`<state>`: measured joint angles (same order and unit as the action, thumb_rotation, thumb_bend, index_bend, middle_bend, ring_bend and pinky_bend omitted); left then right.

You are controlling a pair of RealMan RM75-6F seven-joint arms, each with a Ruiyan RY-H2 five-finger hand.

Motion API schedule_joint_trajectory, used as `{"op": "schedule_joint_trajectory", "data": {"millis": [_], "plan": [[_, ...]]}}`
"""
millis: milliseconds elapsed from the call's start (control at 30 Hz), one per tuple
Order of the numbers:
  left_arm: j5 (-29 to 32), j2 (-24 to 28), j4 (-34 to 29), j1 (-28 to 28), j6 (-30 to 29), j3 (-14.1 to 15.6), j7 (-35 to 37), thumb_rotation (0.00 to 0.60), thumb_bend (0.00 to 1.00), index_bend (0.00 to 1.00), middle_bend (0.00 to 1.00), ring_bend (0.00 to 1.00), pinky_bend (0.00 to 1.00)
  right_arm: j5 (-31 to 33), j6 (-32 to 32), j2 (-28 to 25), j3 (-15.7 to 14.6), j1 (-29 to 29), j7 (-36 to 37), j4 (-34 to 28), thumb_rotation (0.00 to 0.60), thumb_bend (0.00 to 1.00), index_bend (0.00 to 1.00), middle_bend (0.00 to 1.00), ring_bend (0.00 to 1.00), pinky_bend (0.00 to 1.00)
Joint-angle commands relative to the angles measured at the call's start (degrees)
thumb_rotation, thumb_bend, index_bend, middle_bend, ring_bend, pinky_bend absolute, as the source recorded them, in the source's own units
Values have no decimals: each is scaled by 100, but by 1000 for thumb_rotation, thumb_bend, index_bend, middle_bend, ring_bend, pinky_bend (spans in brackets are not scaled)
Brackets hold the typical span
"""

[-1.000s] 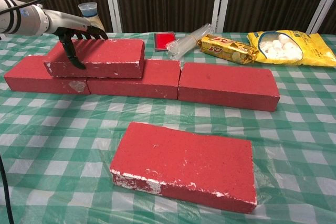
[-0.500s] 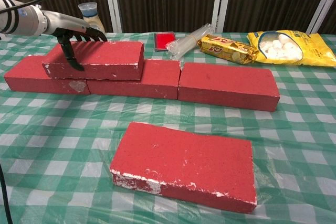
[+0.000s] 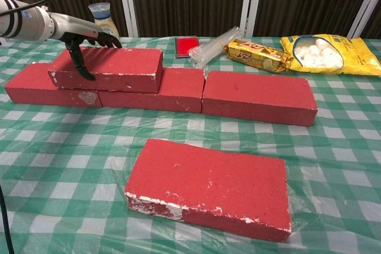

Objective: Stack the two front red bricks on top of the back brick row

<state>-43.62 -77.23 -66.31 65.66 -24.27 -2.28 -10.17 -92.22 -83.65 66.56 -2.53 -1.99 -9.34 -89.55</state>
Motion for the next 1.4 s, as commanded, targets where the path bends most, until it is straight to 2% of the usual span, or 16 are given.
{"op": "schedule_joint_trajectory", "data": {"millis": [33, 333, 633, 1033, 1167, 1267, 1400], "plan": [[-17, 1, 8, 1, 35, 8, 39, 600, 308, 2, 94, 0, 65, 7, -4, 0, 4, 3, 0, -2, 600, 62, 0, 0, 0, 0], [-100, 8, 30, -9, 14, 9, 126, 600, 308, 0, 0, 0, 62, 0, -1, -5, -5, 8, -22, -17, 600, 62, 0, 0, 0, 0], [-13, 70, -6, 22, 117, 107, 152, 600, 309, 0, 0, 0, 62, 7, -25, 3, 8, 20, -31, -18, 600, 62, 0, 0, 0, 0], [-31, 156, -216, 27, -32, 121, 173, 600, 305, 0, 0, 0, 63, 25, -11, 5, 16, 17, -45, -25, 600, 62, 0, 0, 0, 0], [-270, 351, -655, -92, -367, 31, 209, 600, 305, 0, 0, 0, 60, -27, -25, 17, 2, 13, -21, -4, 600, 62, 0, 0, 0, 0], [-697, 641, -1275, -332, -857, -39, 261, 600, 305, 0, 0, 0, 55, -179, -72, 18, -36, -8, 126, 37, 600, 62, 0, 0, 0, 0], [-1591, 1207, -2314, -946, -1864, 107, 241, 600, 304, 0, 0, 0, 52, -459, -125, 130, -116, -70, 587, 143, 600, 62, 0, 0, 0, 0]]}}
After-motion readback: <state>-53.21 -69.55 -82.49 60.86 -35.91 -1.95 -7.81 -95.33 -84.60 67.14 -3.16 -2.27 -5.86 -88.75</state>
